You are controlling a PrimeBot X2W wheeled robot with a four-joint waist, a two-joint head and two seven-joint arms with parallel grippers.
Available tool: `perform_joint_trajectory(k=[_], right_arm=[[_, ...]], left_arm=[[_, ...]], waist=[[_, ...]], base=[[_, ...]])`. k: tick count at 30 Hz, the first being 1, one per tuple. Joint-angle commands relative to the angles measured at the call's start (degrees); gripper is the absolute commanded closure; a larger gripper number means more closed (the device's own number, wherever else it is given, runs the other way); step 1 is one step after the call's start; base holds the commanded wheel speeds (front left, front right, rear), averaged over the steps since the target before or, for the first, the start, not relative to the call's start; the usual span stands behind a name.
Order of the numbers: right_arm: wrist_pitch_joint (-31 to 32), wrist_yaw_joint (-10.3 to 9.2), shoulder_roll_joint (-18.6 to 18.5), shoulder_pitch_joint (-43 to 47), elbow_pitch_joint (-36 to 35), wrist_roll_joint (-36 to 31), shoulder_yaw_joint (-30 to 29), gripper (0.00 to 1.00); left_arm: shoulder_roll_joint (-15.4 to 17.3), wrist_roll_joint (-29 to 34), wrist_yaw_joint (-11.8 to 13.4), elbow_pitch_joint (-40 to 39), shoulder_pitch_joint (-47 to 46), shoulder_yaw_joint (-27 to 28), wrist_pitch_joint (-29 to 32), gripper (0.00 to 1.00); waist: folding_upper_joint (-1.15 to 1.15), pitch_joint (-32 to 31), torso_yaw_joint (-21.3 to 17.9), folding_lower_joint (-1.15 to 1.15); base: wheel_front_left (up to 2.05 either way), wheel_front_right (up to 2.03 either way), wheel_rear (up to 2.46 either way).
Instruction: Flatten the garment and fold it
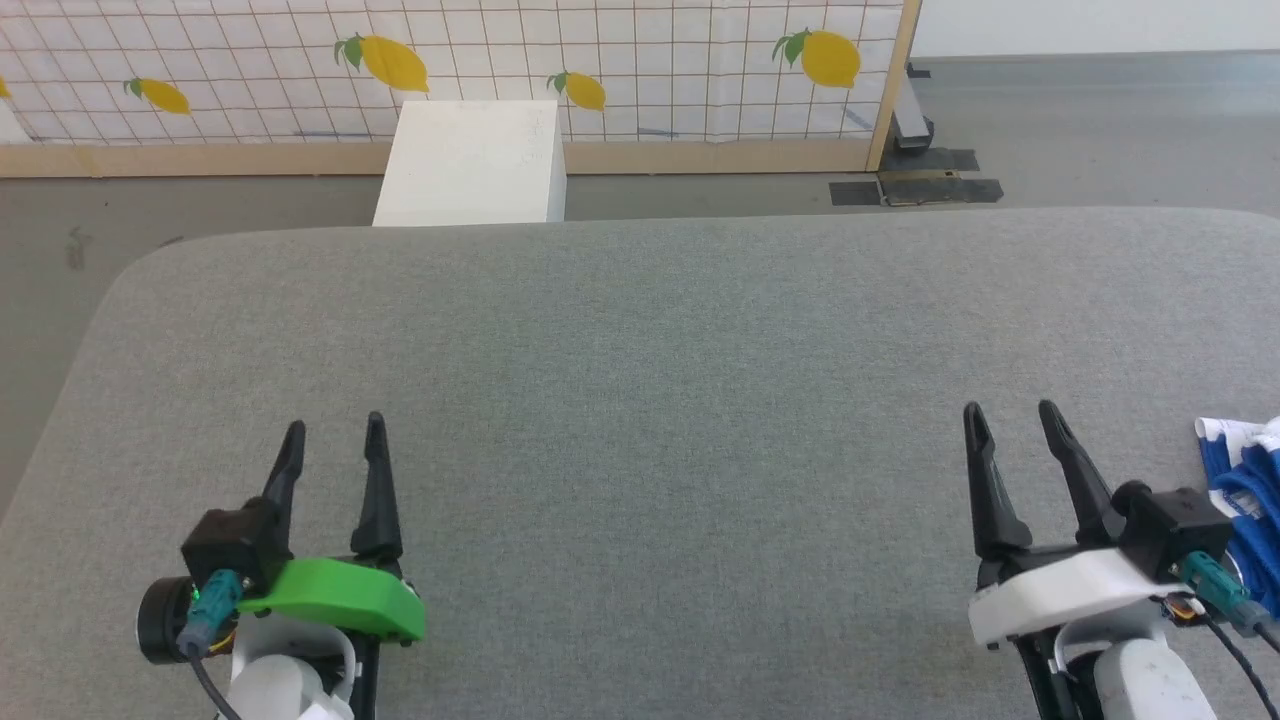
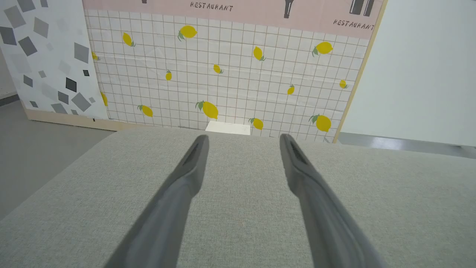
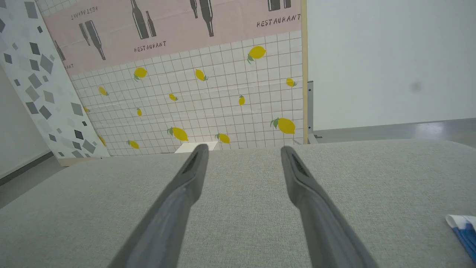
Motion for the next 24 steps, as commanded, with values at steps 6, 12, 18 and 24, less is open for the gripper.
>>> perform_joint_trajectory(k=[6, 12, 18, 24], right_arm=[[-0.4, -0.09, 0.0, 1.9, 0.9, -1.4, -0.4, 0.00], [-0.4, -0.09, 0.0, 2.9, 1.2, -1.0, -0.2, 0.00], [-0.1, 0.00, 0.0, 2.9, 1.1, -0.3, -0.1, 1.00], [0.1, 0.00, 0.0, 3.0, 0.9, -0.5, -0.1, 1.00]], left_arm=[[-0.1, 2.8, 1.0, 0.7, 0.8, -0.6, -0.2, 0.00], [-0.3, 3.3, 0.9, 1.6, 1.2, -0.5, -0.2, 0.00], [-0.4, 2.9, 0.6, 3.2, 0.8, -0.6, 0.1, 1.00], [-0.4, 3.0, 0.7, 3.0, 0.8, -0.6, 0.3, 1.00]], waist=[[0.00, -0.1, -0.3, 0.00], [0.00, -0.6, -0.8, 0.00], [0.00, -0.9, -1.1, 0.00], [0.00, -0.9, -1.1, 0.00]], base=[[0.00, 0.00, 0.00], [0.00, 0.00, 0.00], [0.00, 0.00, 0.00], [0.00, 0.00, 0.00]])
